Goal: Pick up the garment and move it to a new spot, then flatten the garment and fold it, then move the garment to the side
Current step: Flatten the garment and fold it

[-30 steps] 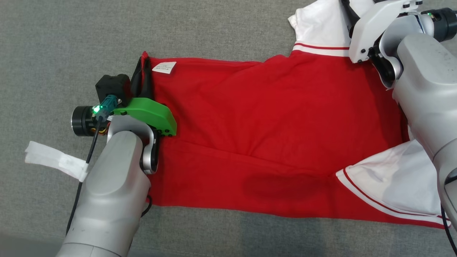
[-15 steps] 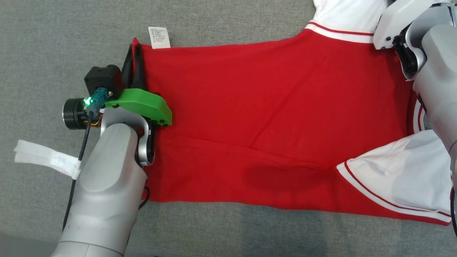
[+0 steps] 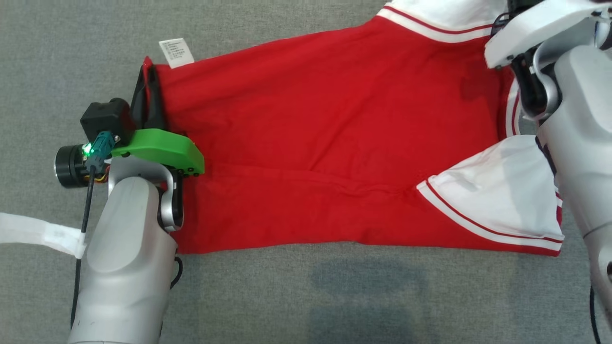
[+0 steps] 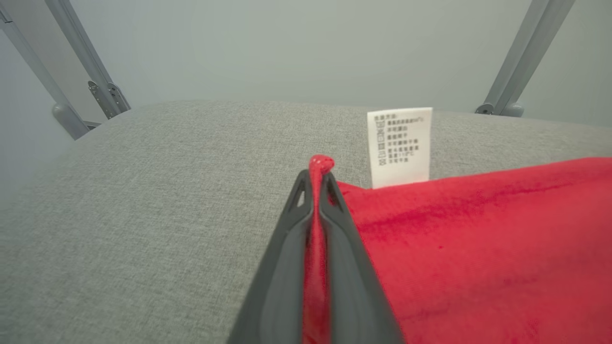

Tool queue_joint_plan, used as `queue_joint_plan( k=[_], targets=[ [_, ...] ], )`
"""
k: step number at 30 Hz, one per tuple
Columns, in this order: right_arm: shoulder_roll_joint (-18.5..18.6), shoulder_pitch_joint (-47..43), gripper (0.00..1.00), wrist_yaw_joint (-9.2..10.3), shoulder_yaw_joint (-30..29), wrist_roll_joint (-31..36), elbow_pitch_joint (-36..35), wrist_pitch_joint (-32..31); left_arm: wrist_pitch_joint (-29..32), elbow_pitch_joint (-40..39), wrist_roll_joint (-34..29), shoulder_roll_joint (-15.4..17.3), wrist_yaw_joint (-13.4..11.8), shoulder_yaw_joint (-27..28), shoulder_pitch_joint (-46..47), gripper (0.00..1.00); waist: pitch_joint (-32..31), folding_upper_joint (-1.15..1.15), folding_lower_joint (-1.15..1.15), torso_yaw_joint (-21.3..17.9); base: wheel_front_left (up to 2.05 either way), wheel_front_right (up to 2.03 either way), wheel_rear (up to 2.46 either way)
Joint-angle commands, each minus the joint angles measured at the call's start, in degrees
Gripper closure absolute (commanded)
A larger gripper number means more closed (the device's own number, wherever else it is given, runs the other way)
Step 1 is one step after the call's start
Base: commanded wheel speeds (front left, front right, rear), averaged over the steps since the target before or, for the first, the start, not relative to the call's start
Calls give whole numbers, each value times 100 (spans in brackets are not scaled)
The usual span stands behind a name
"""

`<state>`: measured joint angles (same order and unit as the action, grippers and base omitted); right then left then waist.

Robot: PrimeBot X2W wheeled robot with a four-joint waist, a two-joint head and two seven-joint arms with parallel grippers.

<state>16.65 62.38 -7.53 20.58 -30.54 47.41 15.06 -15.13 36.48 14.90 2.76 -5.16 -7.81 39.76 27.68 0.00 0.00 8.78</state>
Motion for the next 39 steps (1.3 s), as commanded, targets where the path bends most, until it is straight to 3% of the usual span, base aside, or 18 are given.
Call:
queue_joint_plan(
  k=[1, 6, 13, 35, 37, 39],
  targets=[
    [-68, -374, 100, 9, -81, 54, -263, 9, 2, 5, -59, 56, 42, 111, -132, 100, -231, 0, 0, -229, 0, 0, 0],
    [-231, -1291, 100, 9, -225, 29, -1111, 11, 2, 14, -236, 130, 139, 444, -412, 100, -479, 0, 0, -474, 0, 0, 0],
    [-388, -2278, 100, 8, -175, -133, -1652, 11, 2, 42, -404, 134, 227, 808, -871, 100, -820, 0, 0, -733, 0, 0, 0],
    [-758, -4007, 100, 8, -372, -384, -1842, 12, 1, 18, -460, 23, 384, 1009, -2260, 100, -1704, 0, 0, -887, 0, 0, 0],
    [-793, -4080, 100, 8, -395, -352, -1798, 12, 1, 42, -388, 25, 348, 967, -2325, 77, -1717, 0, 0, -890, 0, 0, 0],
    [-803, -4118, 100, 8, -420, -302, -1745, 12, 1, 71, -332, 25, 312, 906, -2377, 73, -1715, 0, 0, -893, 0, 0, 0]
  ],
)
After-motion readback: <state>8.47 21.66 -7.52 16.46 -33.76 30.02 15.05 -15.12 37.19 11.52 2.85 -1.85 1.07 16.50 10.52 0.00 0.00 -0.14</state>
